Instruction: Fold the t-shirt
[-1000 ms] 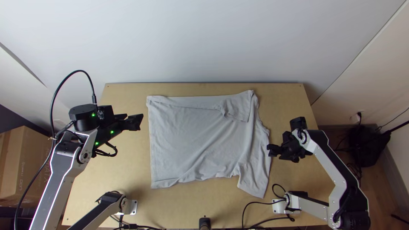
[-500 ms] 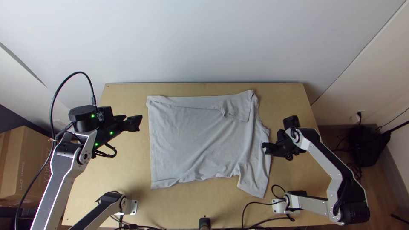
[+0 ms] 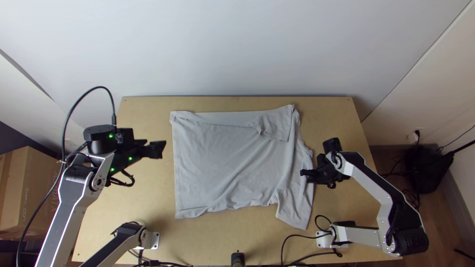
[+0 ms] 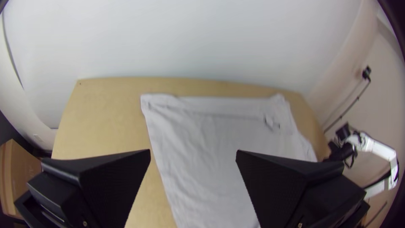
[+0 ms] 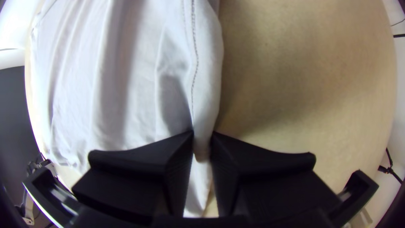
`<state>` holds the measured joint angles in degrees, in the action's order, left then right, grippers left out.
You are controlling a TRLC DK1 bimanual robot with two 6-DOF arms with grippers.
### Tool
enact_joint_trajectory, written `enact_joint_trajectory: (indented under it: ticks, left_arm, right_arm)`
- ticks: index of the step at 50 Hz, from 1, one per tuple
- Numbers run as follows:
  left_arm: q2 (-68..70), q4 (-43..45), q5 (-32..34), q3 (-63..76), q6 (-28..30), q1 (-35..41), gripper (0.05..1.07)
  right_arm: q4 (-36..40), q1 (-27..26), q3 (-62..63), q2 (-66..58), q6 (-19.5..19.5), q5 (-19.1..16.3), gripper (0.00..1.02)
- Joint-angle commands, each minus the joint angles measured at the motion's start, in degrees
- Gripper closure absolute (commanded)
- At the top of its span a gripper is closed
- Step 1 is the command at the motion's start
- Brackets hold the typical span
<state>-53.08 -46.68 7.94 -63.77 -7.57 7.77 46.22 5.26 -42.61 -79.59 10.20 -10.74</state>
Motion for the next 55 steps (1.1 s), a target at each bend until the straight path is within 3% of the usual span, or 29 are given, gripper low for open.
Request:
enact_joint_trajectory:
  ticks: [1,17,23,34,39,55]
  left_arm:
    - [1.31,-5.62,0.84,2.24,6.08,2.16,0.1]
    - [2.98,-21.79,0.67,8.48,20.14,10.51,0.1]
    - [2.45,-30.4,-0.21,10.42,21.64,15.7,0.1]
    - [-0.27,-29.7,-2.67,17.19,17.15,22.38,0.11]
    - [-3.08,-26.45,-2.58,20.61,12.23,25.72,0.23]
    - [-13.72,-21.88,-2.5,21.76,8.72,28.44,0.23]
  right_arm:
    - [-1.04,1.16,2.8,2.86,-0.97,0.55,1.0]
    - [-0.95,1.42,3.59,9.46,-0.35,0.9,1.0]
    - [-0.86,0.98,3.67,10.25,-0.26,0.9,1.0]
    - [-0.69,0.19,3.32,11.04,-0.09,0.81,1.0]
    - [-0.69,0.19,2.88,11.04,0.0,0.9,1.0]
    - [-0.43,0.19,2.0,11.21,0.0,0.9,1.0]
